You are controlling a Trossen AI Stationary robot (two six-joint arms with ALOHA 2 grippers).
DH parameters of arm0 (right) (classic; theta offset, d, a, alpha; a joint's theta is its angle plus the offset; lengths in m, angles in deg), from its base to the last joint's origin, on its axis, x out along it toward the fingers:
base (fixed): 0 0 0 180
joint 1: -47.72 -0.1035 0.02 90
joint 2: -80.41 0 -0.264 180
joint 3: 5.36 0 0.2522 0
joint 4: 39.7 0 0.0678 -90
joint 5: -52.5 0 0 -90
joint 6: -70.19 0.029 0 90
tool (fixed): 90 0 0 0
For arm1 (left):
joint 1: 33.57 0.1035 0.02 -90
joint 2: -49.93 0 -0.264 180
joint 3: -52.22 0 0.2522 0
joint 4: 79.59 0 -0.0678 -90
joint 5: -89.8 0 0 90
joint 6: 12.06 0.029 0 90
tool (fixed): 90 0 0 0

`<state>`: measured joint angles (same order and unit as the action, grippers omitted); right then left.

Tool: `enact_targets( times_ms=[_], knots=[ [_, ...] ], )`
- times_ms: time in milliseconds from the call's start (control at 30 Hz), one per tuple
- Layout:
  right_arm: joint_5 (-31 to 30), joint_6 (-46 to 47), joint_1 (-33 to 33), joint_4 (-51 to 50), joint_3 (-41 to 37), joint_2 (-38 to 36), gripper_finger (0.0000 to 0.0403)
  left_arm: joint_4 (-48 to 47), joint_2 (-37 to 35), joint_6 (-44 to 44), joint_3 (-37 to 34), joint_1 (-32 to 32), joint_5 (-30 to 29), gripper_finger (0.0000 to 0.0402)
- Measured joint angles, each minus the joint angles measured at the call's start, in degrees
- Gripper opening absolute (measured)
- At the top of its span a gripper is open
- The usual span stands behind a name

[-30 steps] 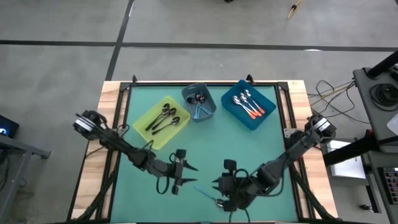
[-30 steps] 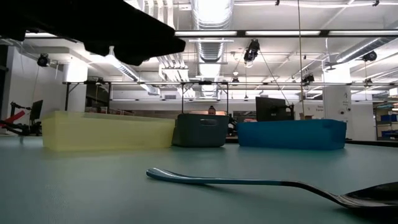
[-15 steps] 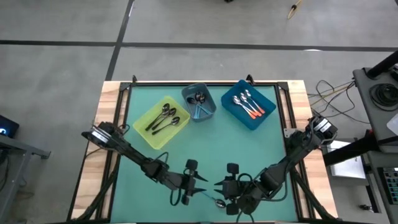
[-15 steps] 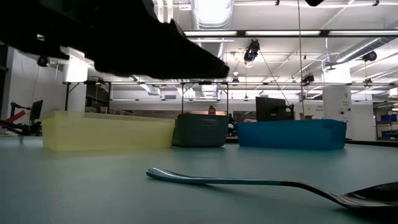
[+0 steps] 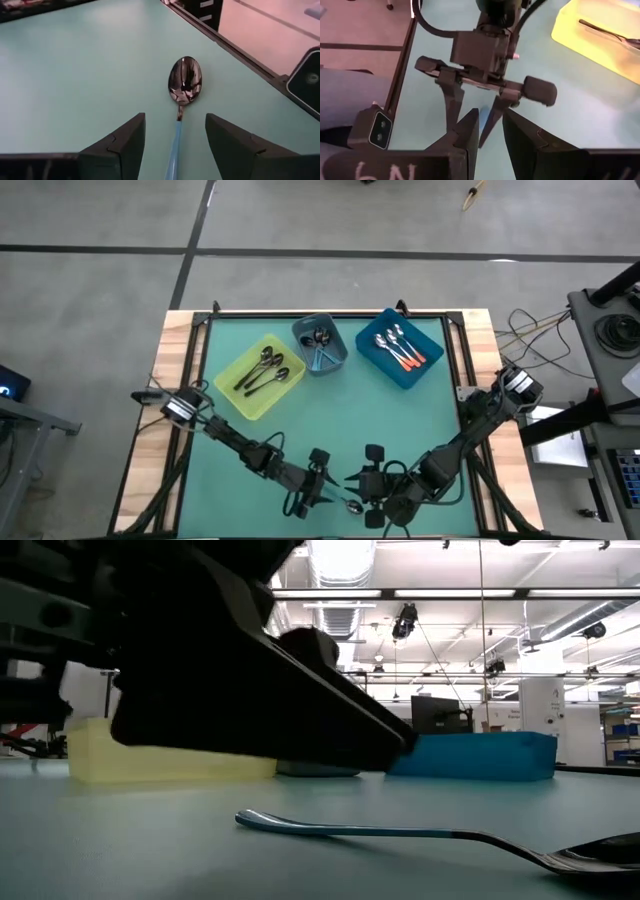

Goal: Sort silverware by color (type)
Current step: Put the blue spoon into the dark blue bin

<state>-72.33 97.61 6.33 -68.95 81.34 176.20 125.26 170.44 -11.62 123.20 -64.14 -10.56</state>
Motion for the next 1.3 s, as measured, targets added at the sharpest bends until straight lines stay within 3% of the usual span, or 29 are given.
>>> enact_targets(
  times_ms=[233, 367, 600, 1067, 1300],
  knots=[
    [0.0, 0.2, 0.0, -0.1, -0.2, 0.0, 0.0079, 0.3, 1.5, -0.8, 0.2, 1.2, 2.9, 0.019],
    [0.0, 0.1, 0.0, -0.1, -0.2, 0.0, 0.0079, 3.0, 3.5, -2.2, 0.2, 2.0, 7.8, 0.019],
    [0.1, 0.7, 0.0, -0.1, -0.5, 0.0, 0.0079, 3.9, 4.2, -3.3, 0.2, 2.3, 8.3, 0.0183],
    [0.2, 2.1, 0.0, -0.1, -0.8, 0.0, 0.0079, 5.6, 6.7, -5.6, 0.3, 3.8, 10.8, 0.0122],
    [0.2, 2.2, 0.0, -0.1, -1.0, 0.0, 0.0079, 5.1, 6.8, -5.7, 0.2, 3.9, 10.0, 0.0056]
  ],
)
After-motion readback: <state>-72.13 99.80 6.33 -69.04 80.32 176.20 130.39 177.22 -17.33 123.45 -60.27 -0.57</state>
